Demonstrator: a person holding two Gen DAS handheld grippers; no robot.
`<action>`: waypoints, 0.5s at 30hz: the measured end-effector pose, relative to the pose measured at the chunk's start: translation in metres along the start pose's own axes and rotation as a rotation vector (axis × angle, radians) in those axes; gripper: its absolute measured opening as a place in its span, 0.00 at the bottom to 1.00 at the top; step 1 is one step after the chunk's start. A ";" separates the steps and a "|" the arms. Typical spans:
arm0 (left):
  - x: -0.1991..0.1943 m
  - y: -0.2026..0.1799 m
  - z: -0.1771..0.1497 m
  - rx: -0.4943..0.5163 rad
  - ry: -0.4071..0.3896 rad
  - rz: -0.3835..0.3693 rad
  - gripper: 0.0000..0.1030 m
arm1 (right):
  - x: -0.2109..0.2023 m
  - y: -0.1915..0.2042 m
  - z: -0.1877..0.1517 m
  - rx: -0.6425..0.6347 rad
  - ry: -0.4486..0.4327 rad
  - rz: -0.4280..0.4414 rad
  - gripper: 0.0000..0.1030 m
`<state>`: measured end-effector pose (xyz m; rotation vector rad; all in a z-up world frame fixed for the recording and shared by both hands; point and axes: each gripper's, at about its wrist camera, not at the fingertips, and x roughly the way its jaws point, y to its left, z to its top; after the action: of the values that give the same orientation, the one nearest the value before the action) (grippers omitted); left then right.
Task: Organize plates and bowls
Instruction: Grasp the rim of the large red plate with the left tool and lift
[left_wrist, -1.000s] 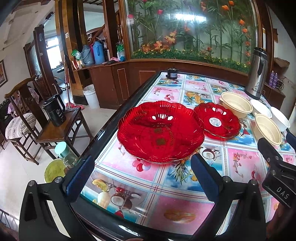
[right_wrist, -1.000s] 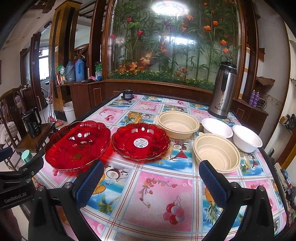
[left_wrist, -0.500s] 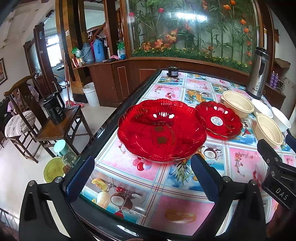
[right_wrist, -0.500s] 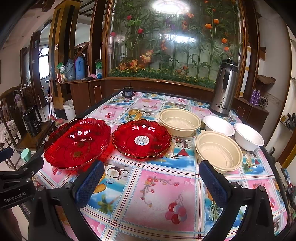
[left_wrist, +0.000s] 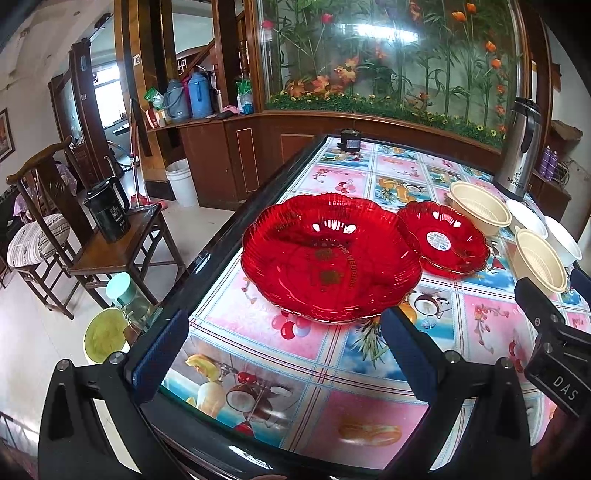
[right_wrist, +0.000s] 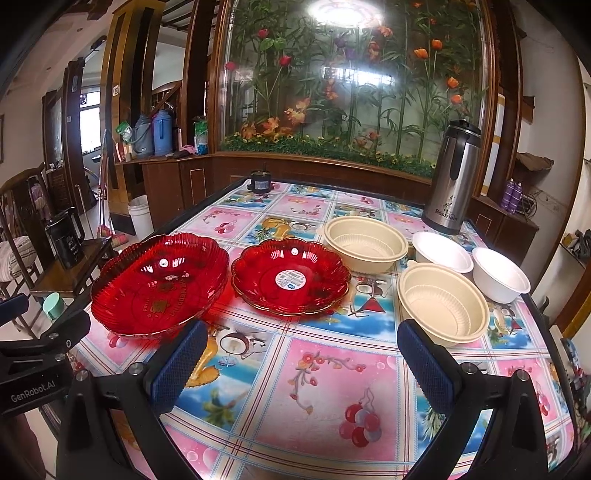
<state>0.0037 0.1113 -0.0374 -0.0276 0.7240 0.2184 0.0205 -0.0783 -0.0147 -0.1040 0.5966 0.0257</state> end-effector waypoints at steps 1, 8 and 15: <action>0.001 0.002 0.000 -0.003 0.002 -0.003 1.00 | 0.000 0.001 0.001 -0.001 0.002 0.002 1.00; 0.008 0.044 0.022 -0.052 0.000 -0.046 1.00 | 0.009 0.007 0.015 0.053 0.042 0.098 1.00; 0.040 0.089 0.042 -0.140 0.052 -0.062 1.00 | 0.033 0.040 0.030 0.045 0.079 0.139 1.00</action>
<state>0.0420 0.2099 -0.0278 -0.1897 0.7575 0.2096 0.0625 -0.0351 -0.0120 -0.0199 0.6818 0.1433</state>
